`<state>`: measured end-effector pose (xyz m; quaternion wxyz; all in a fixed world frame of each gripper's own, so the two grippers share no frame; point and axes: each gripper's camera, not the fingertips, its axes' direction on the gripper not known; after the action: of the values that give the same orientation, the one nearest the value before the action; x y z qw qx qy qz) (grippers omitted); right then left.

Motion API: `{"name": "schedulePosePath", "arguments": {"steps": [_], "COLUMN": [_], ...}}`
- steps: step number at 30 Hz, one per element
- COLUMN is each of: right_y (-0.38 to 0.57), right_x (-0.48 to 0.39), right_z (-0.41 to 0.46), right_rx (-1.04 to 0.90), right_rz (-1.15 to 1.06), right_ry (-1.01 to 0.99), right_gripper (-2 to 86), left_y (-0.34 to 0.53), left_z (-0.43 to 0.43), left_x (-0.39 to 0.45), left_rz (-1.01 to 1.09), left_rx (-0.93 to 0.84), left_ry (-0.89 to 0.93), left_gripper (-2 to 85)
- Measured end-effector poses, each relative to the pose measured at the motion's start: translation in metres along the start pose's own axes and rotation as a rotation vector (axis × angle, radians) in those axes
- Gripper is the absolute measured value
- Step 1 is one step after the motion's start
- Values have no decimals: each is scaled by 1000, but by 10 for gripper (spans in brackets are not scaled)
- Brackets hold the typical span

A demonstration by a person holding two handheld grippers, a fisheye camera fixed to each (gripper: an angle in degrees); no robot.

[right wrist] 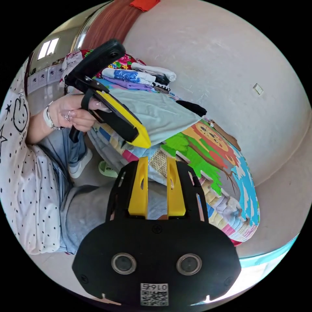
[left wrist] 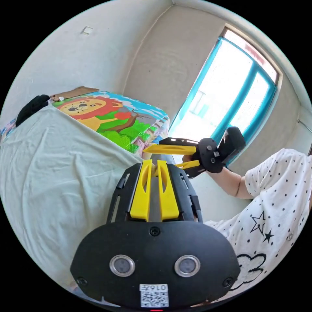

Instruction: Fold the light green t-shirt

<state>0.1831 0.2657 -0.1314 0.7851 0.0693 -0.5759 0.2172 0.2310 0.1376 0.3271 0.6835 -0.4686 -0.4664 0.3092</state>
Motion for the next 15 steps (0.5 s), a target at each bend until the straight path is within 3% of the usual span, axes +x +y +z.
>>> {"name": "schedulePosePath", "arguments": {"steps": [7, 15], "right_y": [54, 100], "right_x": [-121, -199], "right_z": [23, 36], "right_rx": [68, 60], "right_rz": [-152, -351], "right_ry": [213, 361], "right_gripper": [124, 111], "left_y": [-10, 25], "left_z": [13, 30], "left_x": [63, 123], "left_rz": [178, 231], "left_rx": [-160, -243], "left_ry": [-77, -653], "left_gripper": [77, 67]}}
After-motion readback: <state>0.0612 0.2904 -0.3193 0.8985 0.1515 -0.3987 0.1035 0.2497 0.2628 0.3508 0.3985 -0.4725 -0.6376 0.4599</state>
